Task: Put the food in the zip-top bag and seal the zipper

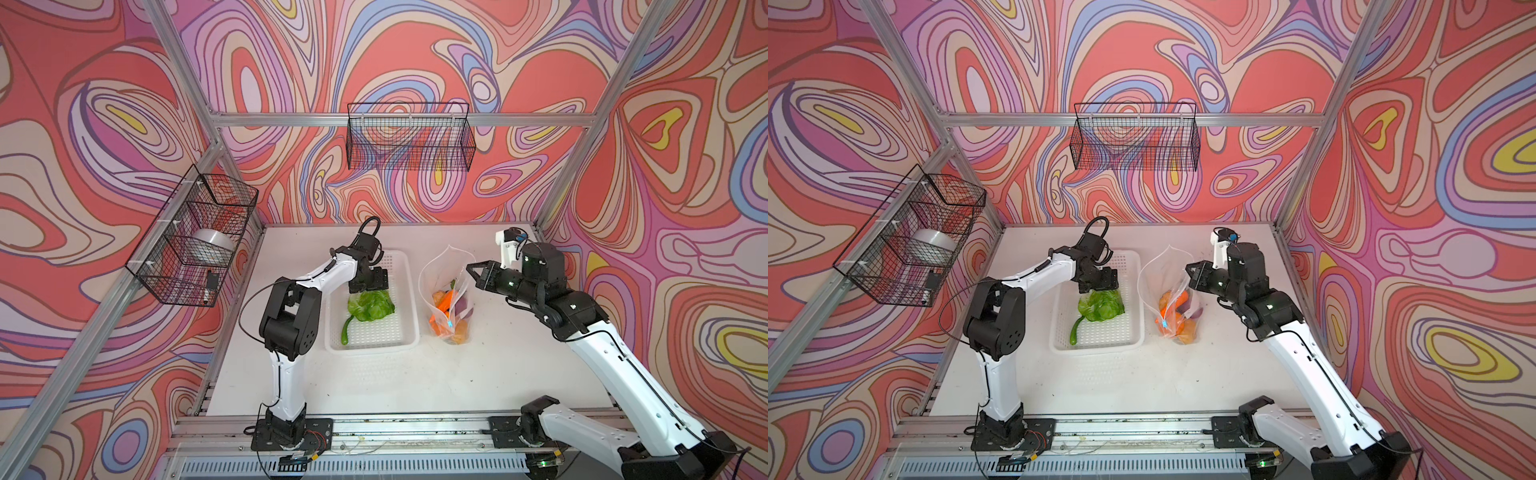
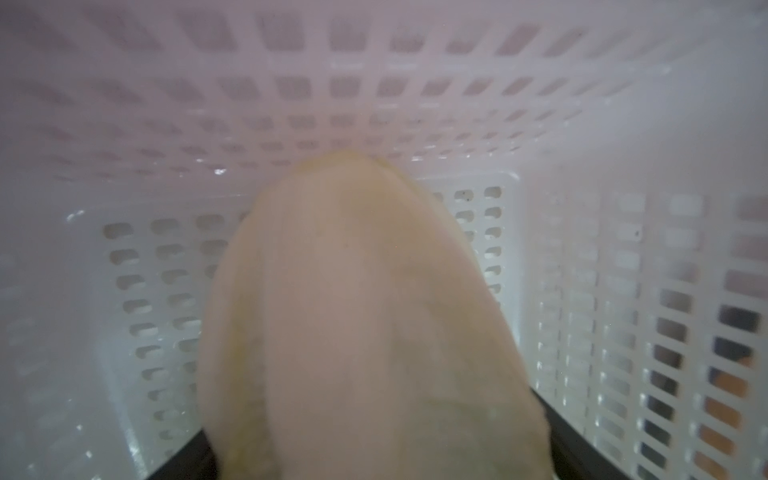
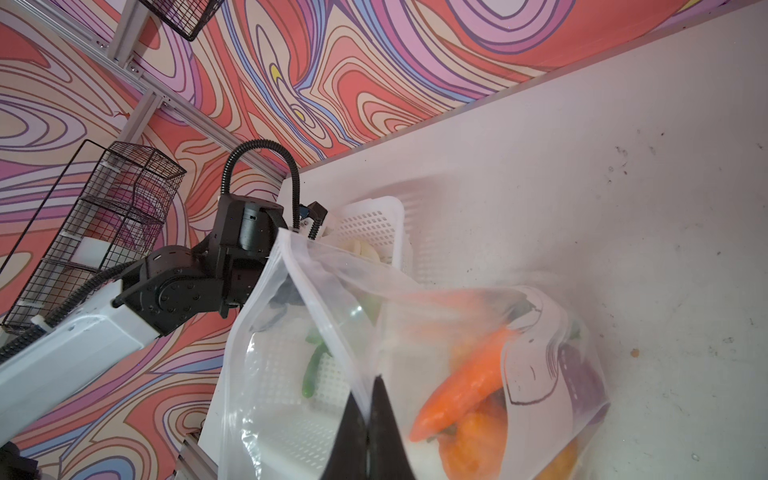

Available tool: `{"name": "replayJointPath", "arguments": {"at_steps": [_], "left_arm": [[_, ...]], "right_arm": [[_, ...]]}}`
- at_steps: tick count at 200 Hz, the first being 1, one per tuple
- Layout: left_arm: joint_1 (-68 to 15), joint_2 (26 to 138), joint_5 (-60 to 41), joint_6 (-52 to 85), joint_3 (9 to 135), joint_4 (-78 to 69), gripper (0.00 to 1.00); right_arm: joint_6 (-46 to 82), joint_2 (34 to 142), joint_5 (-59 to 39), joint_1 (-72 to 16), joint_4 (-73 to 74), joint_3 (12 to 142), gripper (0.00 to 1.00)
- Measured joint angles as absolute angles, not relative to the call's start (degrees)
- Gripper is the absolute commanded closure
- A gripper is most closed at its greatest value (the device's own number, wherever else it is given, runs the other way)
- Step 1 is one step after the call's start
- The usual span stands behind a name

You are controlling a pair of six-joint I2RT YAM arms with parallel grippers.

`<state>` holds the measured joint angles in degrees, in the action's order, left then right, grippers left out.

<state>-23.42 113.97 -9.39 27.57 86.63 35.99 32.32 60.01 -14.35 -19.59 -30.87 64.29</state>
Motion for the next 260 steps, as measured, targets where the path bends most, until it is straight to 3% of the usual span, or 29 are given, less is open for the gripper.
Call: {"name": "replayJointPath", "arguments": {"at_steps": [76, 96, 109, 116, 157, 260], "left_arm": [[-23.46, 107.57, -29.26, 29.91, 74.65, 21.69, 0.21], [-23.40, 107.57, -32.86, 31.22, 72.42, 17.15, 0.12], [-23.27, 107.57, -34.22, 31.92, 71.40, 15.25, 0.01], [-23.16, 107.57, -34.54, 32.01, 71.13, 14.74, 0.00], [-22.48, 107.57, -32.62, 30.68, 71.40, 16.12, 0.00], [-22.74, 100.64, -15.79, 23.53, 76.93, 32.25, 0.00]], "right_arm": [[32.64, 60.01, -14.37, -19.59, -30.87, 64.29, 1.00], [32.64, 60.01, -14.37, -19.59, -30.87, 64.29, 1.00], [32.64, 60.01, -14.37, -19.59, -30.87, 64.29, 1.00], [32.64, 60.01, -14.37, -19.59, -30.89, 64.29, 1.00], [32.64, 59.77, -14.35, -19.59, -30.94, 64.29, 1.00], [32.75, 59.77, -14.46, -19.59, -30.63, 64.29, 1.00]]}}
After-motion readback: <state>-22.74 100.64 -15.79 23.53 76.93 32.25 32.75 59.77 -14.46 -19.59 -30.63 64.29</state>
